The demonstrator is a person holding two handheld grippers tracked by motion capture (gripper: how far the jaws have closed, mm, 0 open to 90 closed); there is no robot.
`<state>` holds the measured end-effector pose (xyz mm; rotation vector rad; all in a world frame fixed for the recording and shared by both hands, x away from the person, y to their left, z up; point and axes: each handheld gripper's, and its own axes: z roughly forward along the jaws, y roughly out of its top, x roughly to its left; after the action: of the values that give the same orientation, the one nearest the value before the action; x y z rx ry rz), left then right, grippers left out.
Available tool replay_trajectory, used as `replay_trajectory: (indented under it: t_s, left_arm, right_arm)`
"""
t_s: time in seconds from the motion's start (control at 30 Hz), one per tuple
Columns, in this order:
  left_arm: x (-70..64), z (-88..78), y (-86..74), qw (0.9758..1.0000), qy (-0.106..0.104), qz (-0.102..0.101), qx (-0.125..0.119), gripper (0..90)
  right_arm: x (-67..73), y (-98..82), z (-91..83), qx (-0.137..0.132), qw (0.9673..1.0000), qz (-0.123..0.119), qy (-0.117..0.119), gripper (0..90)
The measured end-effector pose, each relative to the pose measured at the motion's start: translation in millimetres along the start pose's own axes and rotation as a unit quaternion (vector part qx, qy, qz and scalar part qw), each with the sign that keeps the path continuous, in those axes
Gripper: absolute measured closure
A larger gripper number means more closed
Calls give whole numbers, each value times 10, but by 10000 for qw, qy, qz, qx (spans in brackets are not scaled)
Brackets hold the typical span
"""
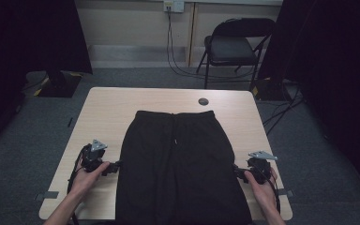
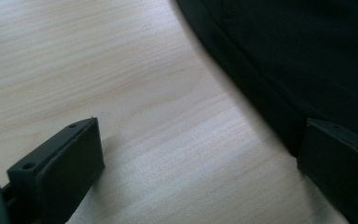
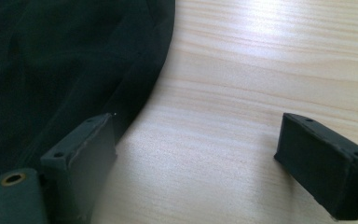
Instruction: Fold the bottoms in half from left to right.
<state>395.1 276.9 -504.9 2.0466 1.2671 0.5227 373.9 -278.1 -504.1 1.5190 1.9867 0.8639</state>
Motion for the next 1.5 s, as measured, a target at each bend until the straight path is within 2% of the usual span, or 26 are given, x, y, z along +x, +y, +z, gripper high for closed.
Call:
replay_trajectory:
  t_s: [0.17, 0.4, 0.47, 0.6, 0.63, 0.67, 0.7, 0.73, 0.77, 0.8, 0.83, 0.93, 0.97, 1.0, 1.03, 1.07, 1.1, 1.17, 1.2, 1.23, 1.27, 1.3, 1.33, 1.4, 1.43, 1.5]
  left_arm:
    - [34, -11, 15, 10000, -23, 65, 62, 8]
    - [36, -94, 52, 9996, 1, 22, 289, 175]
    - [4, -149, 72, 9992, -102, 178, 335, 219]
    - [-86, -255, 123, 9985, -68, 495, 202, 251]
    - [-116, -285, 139, 9988, -210, 422, 100, 257]
    - [-178, -343, 183, 9976, -460, 514, 38, 269]
    - [-204, -362, 204, 9972, -504, 553, 2, 274]
    - [-204, -362, 204, 9972, -504, 553, 2, 277]
    - [-276, -400, 287, 9950, -643, 755, -127, 309]
    - [-276, -400, 287, 9950, -643, 755, -127, 322]
    - [-329, -405, 376, 9941, -755, 752, -208, 324]
    - [-367, -371, 483, 9929, -830, 817, -222, 345]
    - [-380, -311, 601, 9920, -825, 924, -225, 351]
    - [-380, -311, 601, 9920, -825, 924, -225, 357]
    - [-377, -270, 645, 9921, -860, 880, -264, 357]
    - [-345, -223, 678, 9917, -1016, 740, -278, 363]
    - [-288, -117, 695, 9918, -1141, 517, -251, 367]
    - [-262, -2, 648, 9919, -1135, 526, -225, 436]
    - [-262, -2, 648, 9919, -1135, 526, -225, 440]
    - [-265, 65, 610, 9909, -1222, 547, -127, 469]
    - [-265, 65, 610, 9909, -1222, 547, -127, 479]
    - [-301, 64, 597, 9872, -1431, 698, -125, 520]
    - [-309, 65, 586, 9862, -1464, 762, -112, 562]
    - [-327, 83, 562, 9859, -1504, 729, -96, 577]
    - [-340, 131, 514, 9841, -1528, 899, 48, 593]
    - [-341, 182, 474, 9849, -1448, 937, 174, 601]
  right_arm:
    - [11, 5, 2, 10, 10000, 15, -24, 109]
    - [59, 37, -58, 159, 9996, -203, 116, 179]
    - [60, 71, -99, 50, 9996, -209, 164, 176]
    - [91, 120, -193, -92, 9994, -211, 272, 186]
    - [115, 139, -230, -144, 9991, -256, 311, 193]
    - [204, 203, -300, -338, 9970, -555, 411, 204]
    - [260, 254, -332, -357, 9951, -710, 581, 236]
    - [260, 254, -332, -357, 9951, -710, 581, 236]
    - [398, 361, -403, -440, 9915, -959, 760, 251]
    - [398, 361, -403, -440, 9915, -959, 760, 251]
    - [570, 473, -462, -439, 9879, -1054, 1048, 253]
    - [821, 597, -482, -424, 9822, -1194, 1385, 278]
    - [920, 641, -473, -385, 9795, -1232, 1544, 293]
    - [920, 641, -473, -385, 9795, -1232, 1544, 293]
    - [1023, 682, -464, -390, 9767, -1310, 1655, 312]
    - [1127, 718, -455, -413, 9736, -1423, 1739, 339]
    - [1324, 780, -418, -377, 9643, -1584, 2087, 409]
    - [1510, 816, -348, -317, 9559, -1655, 2404, 432]
    - [1510, 816, -348, -317, 9559, -1655, 2404, 432]
    - [1701, 832, -243, -201, 9517, -1802, 2479, 436]
    - [1796, 830, -184, -148, 9492, -1896, 2506, 438]
    - [1885, 821, -123, -101, 9464, -1978, 2550, 453]
    - [1968, 802, -60, -33, 9444, -2027, 2588, 459]
    - [2110, 748, 52, 86, 9426, -2048, 2636, 460]
    - [2173, 714, 93, 122, 9407, -2110, 2654, 474]
    - [2263, 649, 165, 188, 9370, -2266, 2651, 498]
